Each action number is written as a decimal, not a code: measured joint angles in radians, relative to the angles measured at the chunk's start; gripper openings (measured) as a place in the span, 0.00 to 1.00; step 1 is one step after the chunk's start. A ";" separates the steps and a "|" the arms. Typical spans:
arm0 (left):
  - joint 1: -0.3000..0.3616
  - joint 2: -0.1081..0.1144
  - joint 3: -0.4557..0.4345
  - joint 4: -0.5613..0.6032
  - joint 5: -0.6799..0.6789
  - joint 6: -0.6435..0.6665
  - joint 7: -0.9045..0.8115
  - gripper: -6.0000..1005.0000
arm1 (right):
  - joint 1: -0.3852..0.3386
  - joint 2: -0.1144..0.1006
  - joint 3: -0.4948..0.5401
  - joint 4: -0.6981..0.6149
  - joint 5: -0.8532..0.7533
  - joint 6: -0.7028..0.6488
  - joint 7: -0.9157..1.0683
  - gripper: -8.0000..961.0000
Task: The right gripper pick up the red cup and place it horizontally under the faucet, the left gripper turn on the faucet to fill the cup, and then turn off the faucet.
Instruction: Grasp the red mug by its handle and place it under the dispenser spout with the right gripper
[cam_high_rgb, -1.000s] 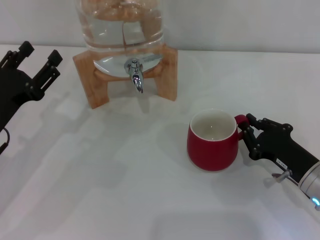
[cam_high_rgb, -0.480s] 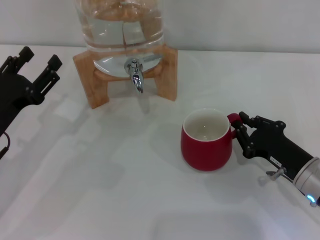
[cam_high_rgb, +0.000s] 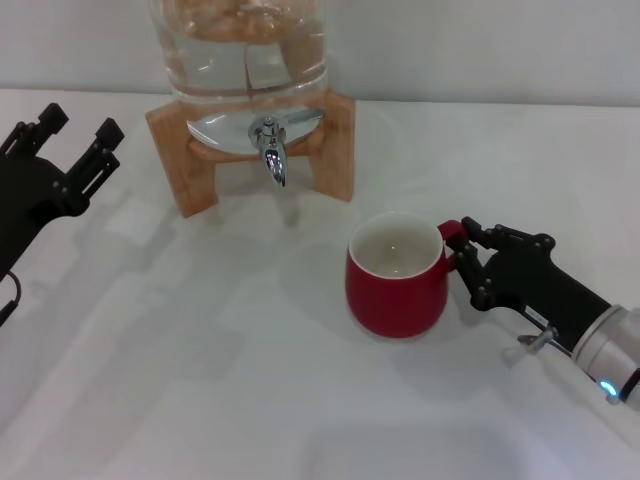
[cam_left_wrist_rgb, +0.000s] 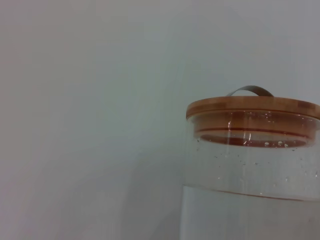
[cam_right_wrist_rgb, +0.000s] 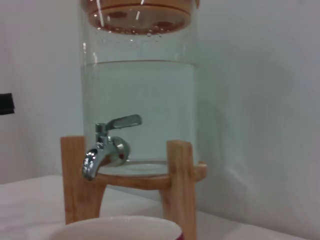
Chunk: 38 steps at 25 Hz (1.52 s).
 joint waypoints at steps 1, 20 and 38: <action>0.000 0.000 0.000 -0.003 0.000 0.000 0.000 0.75 | 0.005 0.000 -0.001 0.002 0.000 0.005 0.000 0.17; 0.000 0.000 -0.002 -0.019 -0.013 0.001 0.025 0.75 | 0.117 0.002 -0.027 0.047 0.000 0.125 0.002 0.17; -0.004 -0.003 -0.002 -0.020 -0.017 -0.004 0.025 0.75 | 0.235 0.002 -0.038 0.085 -0.026 0.270 0.004 0.17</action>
